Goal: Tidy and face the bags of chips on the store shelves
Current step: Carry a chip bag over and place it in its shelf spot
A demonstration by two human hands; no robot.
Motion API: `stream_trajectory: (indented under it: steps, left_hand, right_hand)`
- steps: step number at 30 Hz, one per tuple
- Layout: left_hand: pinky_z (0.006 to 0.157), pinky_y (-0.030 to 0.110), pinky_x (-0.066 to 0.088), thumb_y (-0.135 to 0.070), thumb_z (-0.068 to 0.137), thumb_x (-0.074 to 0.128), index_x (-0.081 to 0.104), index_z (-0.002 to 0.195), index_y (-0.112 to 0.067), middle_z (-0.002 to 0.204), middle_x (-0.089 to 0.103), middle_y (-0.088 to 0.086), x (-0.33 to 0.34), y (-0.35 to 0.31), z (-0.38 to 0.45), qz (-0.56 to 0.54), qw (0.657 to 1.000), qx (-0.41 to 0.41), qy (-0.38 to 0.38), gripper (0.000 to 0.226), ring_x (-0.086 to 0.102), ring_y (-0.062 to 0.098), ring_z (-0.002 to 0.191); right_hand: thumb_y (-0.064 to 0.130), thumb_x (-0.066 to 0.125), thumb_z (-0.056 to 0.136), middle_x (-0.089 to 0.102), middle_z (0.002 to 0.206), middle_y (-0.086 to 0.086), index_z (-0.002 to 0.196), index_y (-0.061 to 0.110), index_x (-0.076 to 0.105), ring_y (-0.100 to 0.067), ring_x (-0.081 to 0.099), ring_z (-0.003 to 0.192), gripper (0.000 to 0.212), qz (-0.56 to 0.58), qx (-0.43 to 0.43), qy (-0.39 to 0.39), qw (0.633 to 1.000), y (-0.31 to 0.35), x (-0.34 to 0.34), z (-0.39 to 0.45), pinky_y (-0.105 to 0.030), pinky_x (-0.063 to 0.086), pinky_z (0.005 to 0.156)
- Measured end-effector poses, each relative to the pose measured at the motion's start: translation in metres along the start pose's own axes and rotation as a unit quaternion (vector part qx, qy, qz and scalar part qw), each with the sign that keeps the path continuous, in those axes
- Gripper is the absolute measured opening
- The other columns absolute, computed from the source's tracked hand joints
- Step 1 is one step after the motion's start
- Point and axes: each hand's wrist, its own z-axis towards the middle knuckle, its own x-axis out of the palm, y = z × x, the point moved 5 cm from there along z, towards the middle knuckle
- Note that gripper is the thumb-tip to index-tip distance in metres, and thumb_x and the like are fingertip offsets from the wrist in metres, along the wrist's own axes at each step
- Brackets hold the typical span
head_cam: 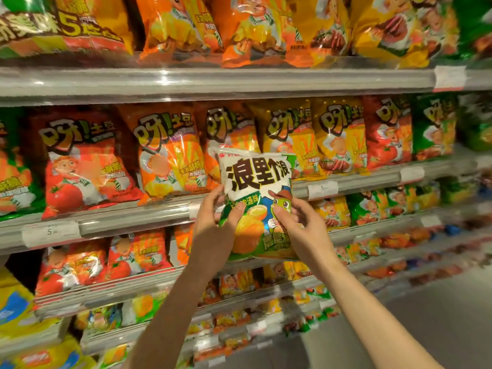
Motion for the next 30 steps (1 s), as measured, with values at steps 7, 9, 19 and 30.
stream_trajectory:
  steps: [7,9,19,30]
  left_hand:
    - [0.094,0.043,0.055,-0.057,0.080,0.069,0.050,0.125,-0.053,0.127,0.059,-0.021,0.067,-0.010,-0.028,0.021,1.000,0.001,0.000,0.049,0.060,0.003,0.114]
    - [0.099,0.031,0.050,-0.048,0.087,0.069,0.051,0.127,-0.048,0.127,0.060,-0.021,0.097,-0.019,-0.037,0.053,0.998,0.038,-0.009,0.044,0.057,-0.005,0.114]
    - [0.107,0.041,0.044,-0.061,0.083,0.062,0.050,0.134,-0.039,0.134,0.058,-0.018,0.330,-0.042,-0.064,0.082,0.994,0.069,0.017,0.057,0.052,0.002,0.125]
    - [0.106,0.043,0.045,-0.063,0.086,0.061,0.048,0.132,-0.047,0.134,0.057,-0.020,0.543,-0.076,-0.021,0.069,0.989,0.087,0.096,0.051,0.051,0.001,0.125]
  right_hand:
    - [0.045,0.069,0.089,0.055,0.086,-0.028,0.104,0.028,0.067,-0.020,0.051,0.073,0.023,-0.013,0.048,0.022,0.999,-0.016,-0.069,-0.005,-0.033,0.042,0.067]
    - [0.033,0.067,0.094,0.040,0.067,-0.016,0.096,0.018,0.066,-0.020,0.041,0.063,0.015,0.025,0.028,0.030,0.999,-0.020,-0.099,-0.005,-0.029,0.034,0.059]
    - [0.024,0.069,0.091,0.056,0.094,-0.041,0.108,0.002,0.062,-0.032,0.058,0.070,0.029,0.076,0.019,-0.016,0.997,-0.047,-0.330,0.024,-0.025,0.048,0.063]
    - [0.063,0.073,0.074,0.069,0.102,-0.020,0.108,0.029,0.065,-0.034,0.069,0.091,0.049,-0.006,0.031,-0.095,0.995,-0.043,-0.532,0.096,-0.051,0.057,0.083]
